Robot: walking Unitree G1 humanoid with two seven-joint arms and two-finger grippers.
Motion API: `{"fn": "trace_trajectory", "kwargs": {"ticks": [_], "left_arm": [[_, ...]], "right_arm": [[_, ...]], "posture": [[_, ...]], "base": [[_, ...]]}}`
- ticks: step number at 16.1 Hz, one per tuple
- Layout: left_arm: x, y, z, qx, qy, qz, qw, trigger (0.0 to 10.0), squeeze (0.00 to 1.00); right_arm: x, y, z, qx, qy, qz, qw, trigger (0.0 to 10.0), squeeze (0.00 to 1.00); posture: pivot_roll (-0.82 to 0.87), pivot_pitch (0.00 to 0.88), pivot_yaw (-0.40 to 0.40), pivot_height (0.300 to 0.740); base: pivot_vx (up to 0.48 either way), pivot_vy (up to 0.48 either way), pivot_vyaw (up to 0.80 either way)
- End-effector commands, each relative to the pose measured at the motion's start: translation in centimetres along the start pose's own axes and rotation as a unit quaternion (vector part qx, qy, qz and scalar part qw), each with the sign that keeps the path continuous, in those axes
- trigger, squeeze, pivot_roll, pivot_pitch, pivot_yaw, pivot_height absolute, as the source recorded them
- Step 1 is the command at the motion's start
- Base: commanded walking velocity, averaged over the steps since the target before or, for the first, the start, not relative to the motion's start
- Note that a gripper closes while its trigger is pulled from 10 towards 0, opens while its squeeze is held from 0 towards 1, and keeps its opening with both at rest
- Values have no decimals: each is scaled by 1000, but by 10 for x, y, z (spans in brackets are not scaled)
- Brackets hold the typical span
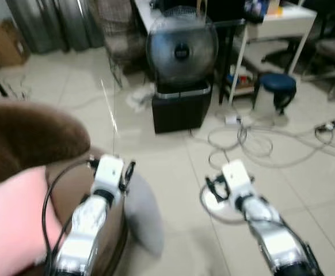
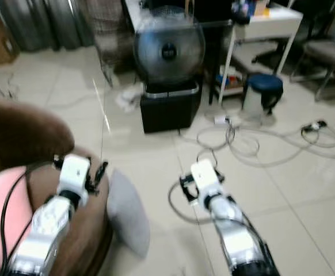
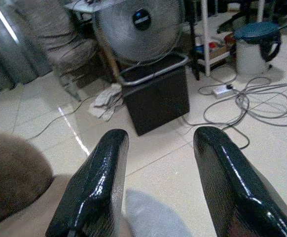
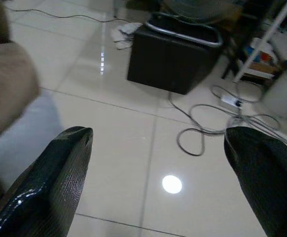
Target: Move the pillow to the sofa from floor
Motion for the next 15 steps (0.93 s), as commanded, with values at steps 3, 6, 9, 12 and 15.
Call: {"fn": "trace_trajectory", "kwargs": {"ticks": [3,6,9,12,15], "left_arm": [[6,-8,-3,-15,-9,-1,1000,10000,0],[6,-8,-3,-17,-9,-1,1000,10000,0],[6,-9,-3,-19,-10,-2,1000,10000,0],[6,-9,-3,-21,-10,-2,1000,10000,0],[7,-10,-3,-23,-11,-2,1000,10000,0]], "right_arm": [[1,-10,2,-16,-3,-4,1000,10000,0],[0,-10,2,-18,-2,-6,1000,10000,0],[0,-11,3,-19,-2,-7,1000,10000,0],[0,-11,3,-21,-3,-11,1000,10000,0],[0,-11,3,-22,-4,-12,1000,10000,0]], "posture": [[5,0,59,740],[5,0,59,740],[5,0,59,740],[1,0,65,740],[1,0,65,740]], "base": [[344,0,0],[344,0,0],[344,0,0],[344,0,0],[345,0,0]]}}
Point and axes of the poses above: a point about 5 cm out from each wrist's last joint towards the gripper, its own z axis pointing back from the gripper into the wrist, its own x axis along the axis of the wrist's last joint, y = z × x, the point moved 4 cm from there along -z, pointing out of the wrist towards the gripper, and after that the axes turned 10 degrees about -z, right-handed, at the moved point
